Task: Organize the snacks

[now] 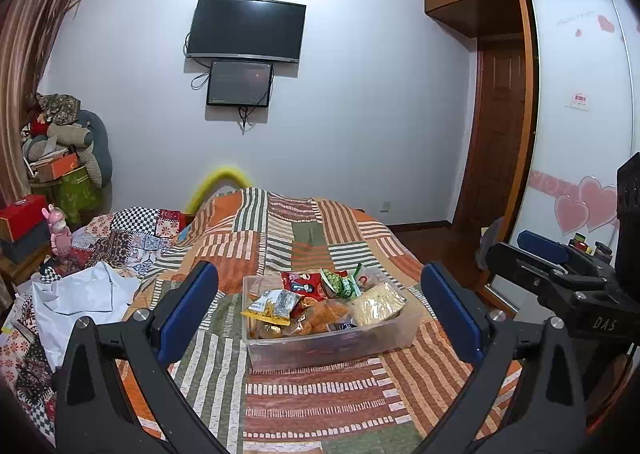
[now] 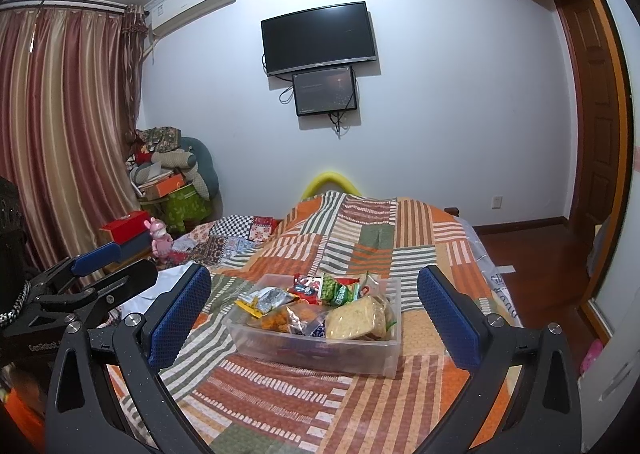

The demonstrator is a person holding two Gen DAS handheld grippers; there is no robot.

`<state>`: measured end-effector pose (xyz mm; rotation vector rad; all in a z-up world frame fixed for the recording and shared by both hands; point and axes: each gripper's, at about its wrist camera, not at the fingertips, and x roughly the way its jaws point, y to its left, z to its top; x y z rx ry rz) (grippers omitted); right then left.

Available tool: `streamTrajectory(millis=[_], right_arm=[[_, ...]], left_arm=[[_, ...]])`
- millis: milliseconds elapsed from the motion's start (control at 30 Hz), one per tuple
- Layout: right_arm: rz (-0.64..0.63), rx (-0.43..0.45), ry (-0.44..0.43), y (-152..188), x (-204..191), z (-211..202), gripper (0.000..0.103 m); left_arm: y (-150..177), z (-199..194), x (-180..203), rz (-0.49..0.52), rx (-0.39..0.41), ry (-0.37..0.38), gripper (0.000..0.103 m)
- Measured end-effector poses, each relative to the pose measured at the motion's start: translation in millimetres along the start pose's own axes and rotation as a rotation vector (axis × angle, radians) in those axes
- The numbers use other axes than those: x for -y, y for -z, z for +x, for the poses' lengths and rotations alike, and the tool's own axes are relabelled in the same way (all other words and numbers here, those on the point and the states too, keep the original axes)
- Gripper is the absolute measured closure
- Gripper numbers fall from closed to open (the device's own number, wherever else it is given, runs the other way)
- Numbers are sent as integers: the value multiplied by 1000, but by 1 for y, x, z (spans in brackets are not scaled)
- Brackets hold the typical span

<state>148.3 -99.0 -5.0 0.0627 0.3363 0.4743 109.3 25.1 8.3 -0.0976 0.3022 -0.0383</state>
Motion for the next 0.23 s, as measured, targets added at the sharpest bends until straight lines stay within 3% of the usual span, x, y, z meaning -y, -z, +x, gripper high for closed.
streamTrajectory(millis=[233], right_arm=[[-2, -1, 2, 0, -3, -1, 0]], left_arm=[[1, -1, 0, -1, -4, 3, 0]])
